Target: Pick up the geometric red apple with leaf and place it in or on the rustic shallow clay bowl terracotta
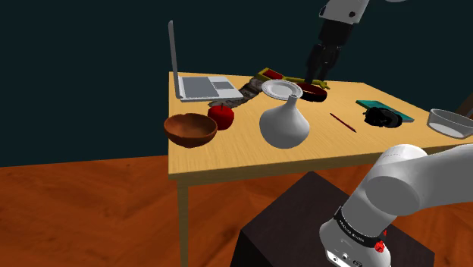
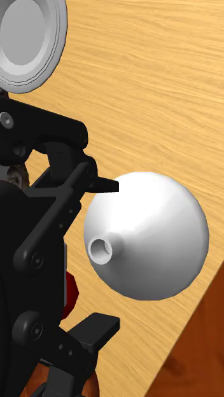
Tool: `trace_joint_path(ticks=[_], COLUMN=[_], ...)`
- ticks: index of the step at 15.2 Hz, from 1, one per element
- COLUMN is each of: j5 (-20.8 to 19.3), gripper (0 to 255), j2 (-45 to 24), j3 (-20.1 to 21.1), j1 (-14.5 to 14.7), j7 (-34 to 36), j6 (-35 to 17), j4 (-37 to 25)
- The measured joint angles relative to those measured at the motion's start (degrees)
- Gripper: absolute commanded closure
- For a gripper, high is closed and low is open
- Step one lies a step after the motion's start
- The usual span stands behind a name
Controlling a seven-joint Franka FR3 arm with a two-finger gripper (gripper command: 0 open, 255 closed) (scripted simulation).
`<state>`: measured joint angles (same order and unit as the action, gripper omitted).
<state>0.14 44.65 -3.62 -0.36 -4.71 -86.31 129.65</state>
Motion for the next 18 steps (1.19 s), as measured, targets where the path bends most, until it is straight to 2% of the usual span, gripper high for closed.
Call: trace_joint_path(ticks=[3,10,18], j5=[0.6,3.9,4.6], gripper=[0,0,0], j2=[-1.8,-11.9,-28.1], j3=[0.8,6.9,12.4], j1=[0.0,0.3,0.2], j7=[1.5,12.0,23.7], j6=[-1.4,-9.4,-16.6], j4=[-0.3,-2.1,-10.9])
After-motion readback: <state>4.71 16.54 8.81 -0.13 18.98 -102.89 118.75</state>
